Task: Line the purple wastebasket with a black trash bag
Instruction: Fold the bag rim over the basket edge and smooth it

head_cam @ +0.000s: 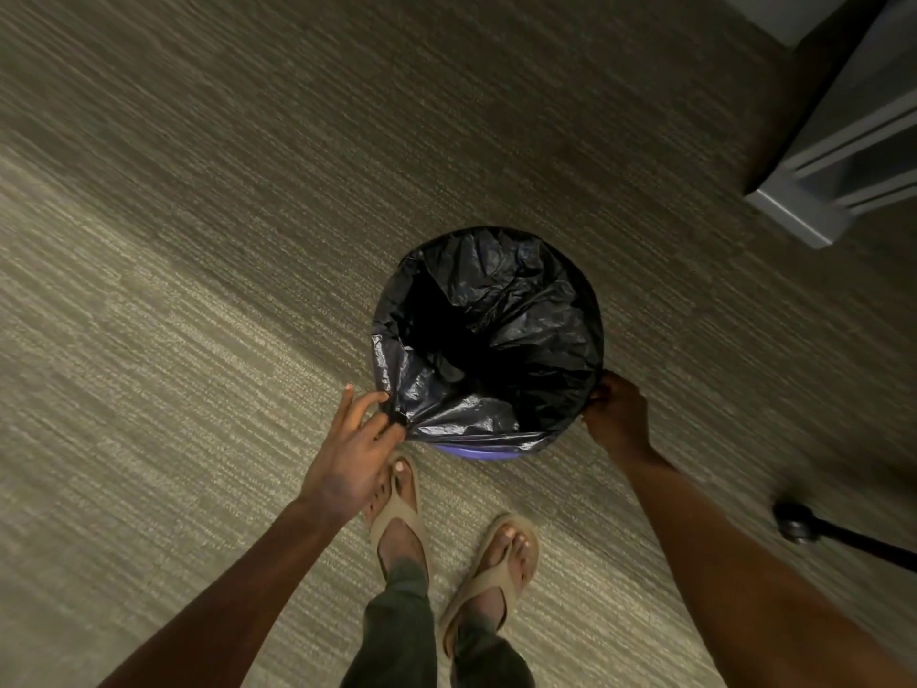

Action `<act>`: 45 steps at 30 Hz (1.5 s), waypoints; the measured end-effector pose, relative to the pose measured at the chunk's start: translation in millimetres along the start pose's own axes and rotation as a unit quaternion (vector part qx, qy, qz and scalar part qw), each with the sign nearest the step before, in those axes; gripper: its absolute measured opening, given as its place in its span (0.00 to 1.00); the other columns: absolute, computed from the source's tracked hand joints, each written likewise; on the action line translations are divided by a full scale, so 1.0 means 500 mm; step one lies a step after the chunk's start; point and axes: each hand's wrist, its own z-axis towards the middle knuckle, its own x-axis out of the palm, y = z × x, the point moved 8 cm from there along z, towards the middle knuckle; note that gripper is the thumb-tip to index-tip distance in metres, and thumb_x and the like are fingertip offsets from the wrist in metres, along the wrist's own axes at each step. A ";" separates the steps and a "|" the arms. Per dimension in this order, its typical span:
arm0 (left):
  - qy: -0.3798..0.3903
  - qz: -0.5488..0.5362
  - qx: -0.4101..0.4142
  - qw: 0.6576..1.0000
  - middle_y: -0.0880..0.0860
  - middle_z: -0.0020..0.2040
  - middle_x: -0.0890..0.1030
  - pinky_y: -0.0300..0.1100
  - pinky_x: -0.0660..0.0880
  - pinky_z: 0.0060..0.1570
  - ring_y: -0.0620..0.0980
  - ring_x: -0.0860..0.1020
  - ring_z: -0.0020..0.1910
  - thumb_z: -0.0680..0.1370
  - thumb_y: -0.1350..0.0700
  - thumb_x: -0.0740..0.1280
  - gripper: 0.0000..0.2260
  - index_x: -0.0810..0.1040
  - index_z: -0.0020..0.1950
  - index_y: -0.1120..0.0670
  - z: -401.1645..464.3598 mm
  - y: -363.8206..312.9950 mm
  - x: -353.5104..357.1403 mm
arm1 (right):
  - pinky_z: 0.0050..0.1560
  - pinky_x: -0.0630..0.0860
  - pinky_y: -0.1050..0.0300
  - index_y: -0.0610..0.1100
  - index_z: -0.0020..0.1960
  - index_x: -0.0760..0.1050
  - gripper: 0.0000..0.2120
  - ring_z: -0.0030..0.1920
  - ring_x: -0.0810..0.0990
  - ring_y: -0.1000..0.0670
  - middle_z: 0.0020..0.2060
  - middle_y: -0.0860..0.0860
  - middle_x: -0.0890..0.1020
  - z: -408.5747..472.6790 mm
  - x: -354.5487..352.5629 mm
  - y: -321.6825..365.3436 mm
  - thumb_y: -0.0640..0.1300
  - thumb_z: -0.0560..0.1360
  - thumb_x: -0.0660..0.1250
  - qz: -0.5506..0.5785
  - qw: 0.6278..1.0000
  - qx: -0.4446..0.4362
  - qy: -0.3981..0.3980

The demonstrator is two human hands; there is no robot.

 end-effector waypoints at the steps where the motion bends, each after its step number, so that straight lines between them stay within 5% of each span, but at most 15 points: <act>1: 0.008 0.005 -0.005 1.000 0.56 0.46 0.83 0.70 0.69 0.71 0.64 0.78 0.66 0.64 0.64 0.81 0.17 0.85 0.51 0.57 0.001 0.000 0.001 | 0.36 0.73 0.67 0.41 0.49 0.84 0.09 0.39 0.81 0.47 0.36 0.44 0.84 -0.001 0.002 0.011 0.31 0.72 0.73 -0.016 1.000 -0.019 -0.005; 6: 0.048 0.010 -0.027 0.998 0.58 0.54 0.81 0.71 0.66 0.73 0.64 0.75 0.70 0.62 0.62 0.80 0.20 0.84 0.52 0.57 -0.013 -0.010 0.008 | 0.42 0.75 0.54 0.39 0.52 0.85 0.12 0.41 0.83 0.44 0.39 0.43 0.86 -0.017 -0.006 0.002 0.29 0.73 0.67 -0.044 0.999 -0.018 -0.018; 12: 0.117 0.050 -0.059 0.990 0.60 0.61 0.79 0.66 0.64 0.74 0.63 0.70 0.70 0.61 0.55 0.83 0.23 0.85 0.55 0.55 -0.024 -0.003 0.033 | 0.37 0.71 0.54 0.39 0.47 0.82 0.10 0.35 0.78 0.45 0.34 0.47 0.82 -0.049 -0.003 0.011 0.29 0.72 0.65 -0.098 0.991 -0.086 -0.030; 16: 0.121 0.035 -0.117 0.985 0.56 0.55 0.79 0.57 0.70 0.57 0.59 0.72 0.60 0.61 0.54 0.83 0.20 0.84 0.51 0.52 -0.002 -0.009 0.031 | 0.37 0.67 0.57 0.37 0.48 0.81 0.06 0.37 0.78 0.47 0.36 0.44 0.83 -0.041 0.009 0.030 0.30 0.73 0.69 -0.071 0.993 -0.085 -0.041; 21: 0.106 -0.032 -0.123 0.986 0.55 0.50 0.80 0.52 0.76 0.50 0.57 0.80 0.51 0.64 0.60 0.82 0.18 0.84 0.52 0.53 0.006 -0.029 0.033 | 0.39 0.72 0.59 0.37 0.51 0.84 0.10 0.39 0.83 0.46 0.38 0.48 0.84 -0.034 -0.007 0.029 0.30 0.71 0.73 -0.012 0.996 -0.068 -0.059; 25: 0.154 -0.029 -0.084 0.984 0.55 0.52 0.82 0.53 0.79 0.53 0.58 0.82 0.56 0.58 0.61 0.84 0.23 0.84 0.51 0.53 -0.020 -0.032 0.044 | 0.38 0.75 0.64 0.39 0.50 0.83 0.10 0.39 0.83 0.50 0.38 0.49 0.85 -0.056 0.000 0.000 0.31 0.70 0.74 -0.050 0.997 -0.049 -0.023; 29: 0.171 0.011 -0.060 0.983 0.55 0.55 0.82 0.55 0.77 0.57 0.59 0.79 0.62 0.62 0.58 0.82 0.21 0.83 0.53 0.51 0.000 -0.015 0.055 | 0.40 0.74 0.56 0.38 0.47 0.82 0.07 0.35 0.79 0.47 0.34 0.46 0.83 -0.050 0.007 0.006 0.29 0.71 0.70 -0.068 0.994 -0.076 -0.026; 32: 0.162 0.018 -0.053 0.985 0.54 0.53 0.82 0.54 0.77 0.57 0.58 0.80 0.59 0.64 0.56 0.82 0.18 0.84 0.52 0.51 0.015 -0.015 0.061 | 0.36 0.66 0.54 0.37 0.41 0.78 0.02 0.30 0.72 0.48 0.29 0.47 0.77 -0.045 0.008 0.024 0.35 0.73 0.68 -0.058 0.992 -0.093 -0.061; 34: 0.143 0.006 -0.052 0.988 0.54 0.49 0.82 0.53 0.78 0.53 0.58 0.81 0.54 0.65 0.57 0.82 0.16 0.84 0.49 0.52 0.017 -0.023 0.064 | 0.37 0.68 0.51 0.36 0.42 0.80 0.07 0.33 0.79 0.40 0.32 0.39 0.83 -0.043 0.016 0.019 0.40 0.72 0.66 -0.065 0.993 -0.076 -0.061; 37: 0.143 0.001 -0.062 0.988 0.53 0.47 0.83 0.51 0.77 0.50 0.57 0.81 0.49 0.66 0.58 0.82 0.15 0.84 0.50 0.52 0.014 -0.030 0.074 | 0.37 0.68 0.52 0.36 0.42 0.80 0.04 0.37 0.83 0.35 0.37 0.35 0.85 -0.042 0.022 0.011 0.37 0.73 0.69 -0.089 0.991 -0.078 -0.054; 45: 0.187 0.081 -0.043 0.978 0.50 0.57 0.83 0.50 0.69 0.62 0.54 0.77 0.61 0.75 0.55 0.70 0.14 0.82 0.61 0.49 0.026 -0.001 0.115 | 0.39 0.68 0.56 0.35 0.49 0.82 0.10 0.39 0.83 0.35 0.42 0.36 0.86 -0.019 0.003 -0.005 0.26 0.71 0.67 -0.156 0.978 -0.127 -0.047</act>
